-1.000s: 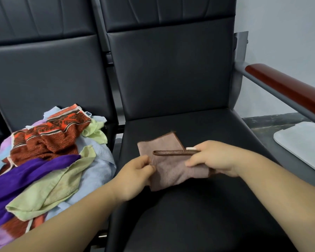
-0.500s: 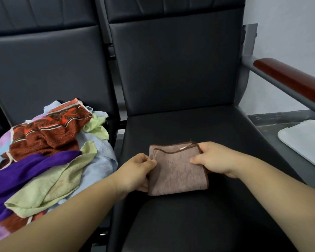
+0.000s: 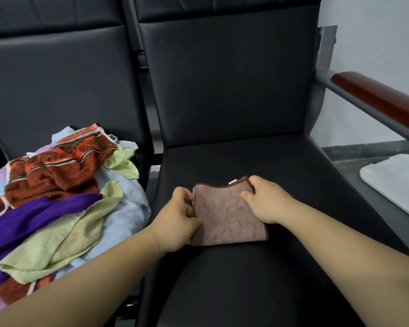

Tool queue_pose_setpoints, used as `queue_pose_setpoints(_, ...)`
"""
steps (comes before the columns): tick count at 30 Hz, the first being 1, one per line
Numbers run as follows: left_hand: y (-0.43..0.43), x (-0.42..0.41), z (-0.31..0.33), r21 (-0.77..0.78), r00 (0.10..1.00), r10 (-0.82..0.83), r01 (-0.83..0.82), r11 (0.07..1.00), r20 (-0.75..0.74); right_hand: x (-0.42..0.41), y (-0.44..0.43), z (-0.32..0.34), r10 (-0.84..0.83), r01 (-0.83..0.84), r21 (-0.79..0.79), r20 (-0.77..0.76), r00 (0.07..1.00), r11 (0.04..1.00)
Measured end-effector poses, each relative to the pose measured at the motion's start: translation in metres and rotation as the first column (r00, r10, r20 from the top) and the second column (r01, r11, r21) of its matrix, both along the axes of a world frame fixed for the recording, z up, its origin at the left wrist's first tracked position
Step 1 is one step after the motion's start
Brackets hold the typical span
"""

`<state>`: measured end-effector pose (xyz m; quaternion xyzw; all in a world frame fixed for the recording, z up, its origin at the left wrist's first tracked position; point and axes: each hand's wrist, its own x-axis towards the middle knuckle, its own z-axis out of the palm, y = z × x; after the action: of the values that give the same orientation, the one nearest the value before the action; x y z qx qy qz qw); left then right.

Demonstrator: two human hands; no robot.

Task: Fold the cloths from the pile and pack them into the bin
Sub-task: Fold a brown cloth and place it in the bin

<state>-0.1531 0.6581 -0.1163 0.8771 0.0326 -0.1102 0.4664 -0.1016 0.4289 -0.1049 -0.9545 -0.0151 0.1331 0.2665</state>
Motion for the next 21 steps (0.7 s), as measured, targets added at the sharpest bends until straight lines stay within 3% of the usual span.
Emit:
queue_pose_setpoints(4,-0.006,0.001,-0.003,0.238,0.993,0.065,-0.087,0.967,0.099,-0.002,0.003,-0.002,-0.126,0.123,0.116,0.021,0.992,0.986)
queue_pose_setpoints(7,-0.012,0.000,-0.001,0.303,0.986,0.136,-0.160,0.940,0.098,-0.003,-0.001,0.006,-0.207,0.208,0.187,-0.020,0.978,0.960)
queue_pose_setpoints(12,-0.012,0.010,0.010,0.457,0.993,0.115,-0.102,0.884,0.000,-0.005,0.002,0.020,-0.150,0.133,-0.107,-0.182,0.972,0.985)
queue_pose_setpoints(14,-0.011,0.013,0.010,0.430,0.992,0.123,-0.094,0.898,-0.039,-0.008,0.006,0.017,-0.136,0.115,-0.111,-0.206,0.969,0.987)
queue_pose_setpoints(16,-0.011,0.013,0.012,0.348,0.986,0.163,-0.139,0.927,-0.040,-0.010,0.006,0.017,-0.137,0.142,0.010,-0.211,0.968,0.990)
queue_pose_setpoints(19,-0.013,0.009,0.026,0.058,0.970,0.242,-0.239,0.969,-0.038,-0.020,-0.007,0.043,-0.124,0.202,0.347,-0.233,0.965,0.916)
queue_pose_setpoints(21,-0.019,0.006,0.042,-0.103,0.972,0.236,-0.237,0.966,-0.018,-0.033,-0.022,0.075,-0.107,0.135,0.387,-0.092,0.990,0.912)
